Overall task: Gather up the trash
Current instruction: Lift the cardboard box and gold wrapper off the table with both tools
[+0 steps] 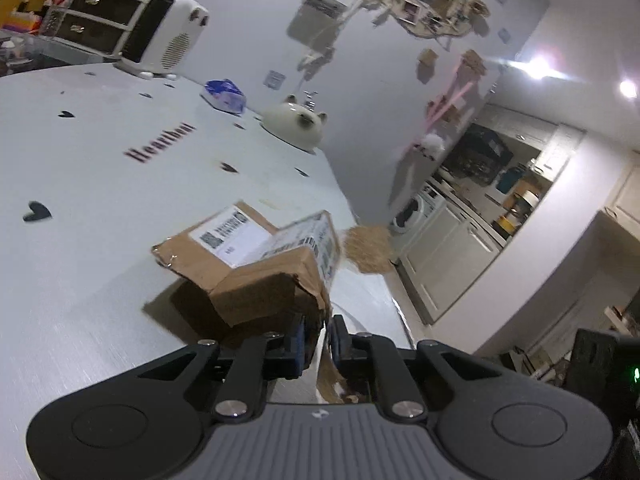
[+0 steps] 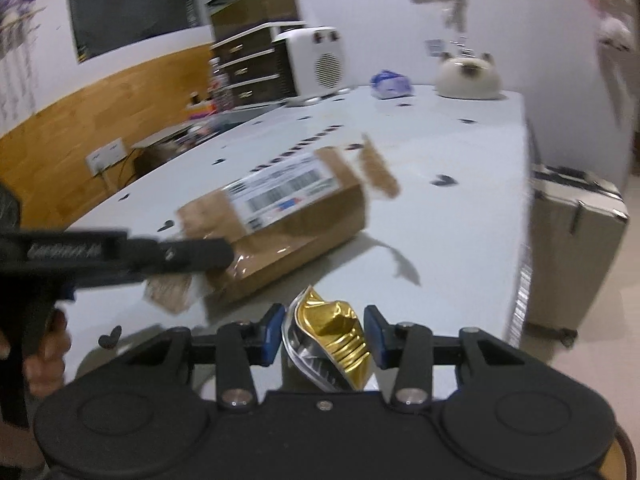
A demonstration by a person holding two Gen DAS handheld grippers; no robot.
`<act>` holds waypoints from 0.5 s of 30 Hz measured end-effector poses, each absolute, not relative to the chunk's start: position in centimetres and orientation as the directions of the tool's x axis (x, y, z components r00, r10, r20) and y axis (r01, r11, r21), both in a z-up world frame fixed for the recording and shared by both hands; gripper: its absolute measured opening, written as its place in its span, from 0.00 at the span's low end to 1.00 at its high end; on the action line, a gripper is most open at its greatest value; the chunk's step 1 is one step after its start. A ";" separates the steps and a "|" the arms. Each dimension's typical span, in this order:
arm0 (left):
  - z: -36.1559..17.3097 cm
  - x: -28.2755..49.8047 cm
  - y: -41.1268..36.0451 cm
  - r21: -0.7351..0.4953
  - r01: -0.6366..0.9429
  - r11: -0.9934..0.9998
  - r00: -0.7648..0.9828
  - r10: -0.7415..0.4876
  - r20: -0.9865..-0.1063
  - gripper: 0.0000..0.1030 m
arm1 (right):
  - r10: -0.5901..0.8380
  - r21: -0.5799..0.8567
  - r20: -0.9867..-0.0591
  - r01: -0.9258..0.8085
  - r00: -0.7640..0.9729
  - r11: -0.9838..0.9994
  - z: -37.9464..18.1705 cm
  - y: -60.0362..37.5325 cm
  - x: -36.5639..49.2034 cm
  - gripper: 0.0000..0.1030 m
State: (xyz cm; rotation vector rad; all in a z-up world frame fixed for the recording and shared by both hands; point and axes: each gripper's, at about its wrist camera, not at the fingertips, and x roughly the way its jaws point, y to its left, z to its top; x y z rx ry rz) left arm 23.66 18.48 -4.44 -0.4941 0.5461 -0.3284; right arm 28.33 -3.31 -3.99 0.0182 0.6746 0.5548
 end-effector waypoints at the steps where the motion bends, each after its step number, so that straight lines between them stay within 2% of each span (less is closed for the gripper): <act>1: -4.3 23.3 17.9 -0.506 0.173 0.845 0.806 -0.417 -0.420 0.29 | 0.487 0.198 -0.587 -0.468 0.647 0.861 -4.0 -3.7 28.1 0.42; 2: -4.2 22.8 17.4 -0.475 0.174 0.863 0.807 -0.401 -0.433 0.36 | 0.479 0.200 -0.587 -0.455 0.653 0.867 -4.0 -4.1 27.9 0.42; 4: -4.0 21.8 16.7 -0.402 0.163 0.901 0.824 -0.349 -0.447 0.64 | 0.470 0.203 -0.584 -0.442 0.662 0.874 -3.9 -4.7 27.5 0.40; 6: -3.7 20.7 16.3 -0.330 0.129 0.935 0.849 -0.276 -0.451 0.75 | 0.471 0.211 -0.578 -0.436 0.666 0.875 -3.8 -5.1 27.2 0.40; 10: -3.1 19.6 16.0 -0.204 0.137 0.969 0.882 -0.214 -0.420 0.89 | 0.483 0.238 -0.568 -0.429 0.666 0.871 -3.9 -5.7 26.8 0.39; 15: -2.8 20.2 14.5 0.119 0.238 0.964 0.902 -0.174 -0.395 0.91 | 0.503 0.267 -0.557 -0.431 0.661 0.862 -4.0 -6.0 26.4 0.39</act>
